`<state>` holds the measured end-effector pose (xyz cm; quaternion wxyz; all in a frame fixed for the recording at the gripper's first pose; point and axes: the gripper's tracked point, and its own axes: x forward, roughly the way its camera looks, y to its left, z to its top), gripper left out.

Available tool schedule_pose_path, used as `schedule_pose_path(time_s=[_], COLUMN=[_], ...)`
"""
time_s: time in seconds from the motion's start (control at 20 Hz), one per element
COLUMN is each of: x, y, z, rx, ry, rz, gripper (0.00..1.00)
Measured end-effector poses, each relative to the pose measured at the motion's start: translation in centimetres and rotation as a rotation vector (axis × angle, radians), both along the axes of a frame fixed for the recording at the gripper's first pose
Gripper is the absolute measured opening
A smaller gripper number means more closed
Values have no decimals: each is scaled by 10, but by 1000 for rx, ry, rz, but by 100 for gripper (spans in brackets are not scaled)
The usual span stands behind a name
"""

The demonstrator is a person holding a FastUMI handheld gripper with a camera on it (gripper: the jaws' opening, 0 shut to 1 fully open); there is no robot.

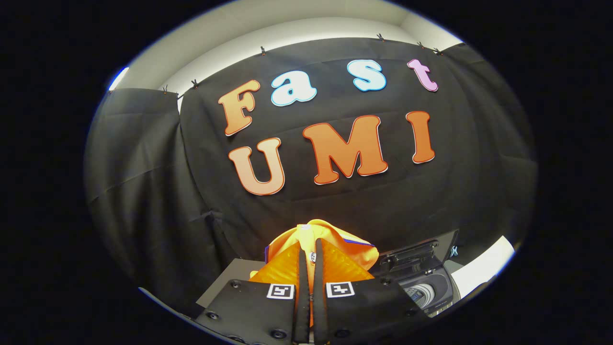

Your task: Put the clothes into the washing machine and then close the washing machine lid.

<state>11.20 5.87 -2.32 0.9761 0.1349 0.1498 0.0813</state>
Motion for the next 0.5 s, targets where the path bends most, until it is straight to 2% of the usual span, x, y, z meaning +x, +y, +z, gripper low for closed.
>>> schedule_pose_path(time_s=[0.5], x=[-8], y=[-133], z=[57], rx=[-15], ry=[-102], rz=[-34], gripper=[11])
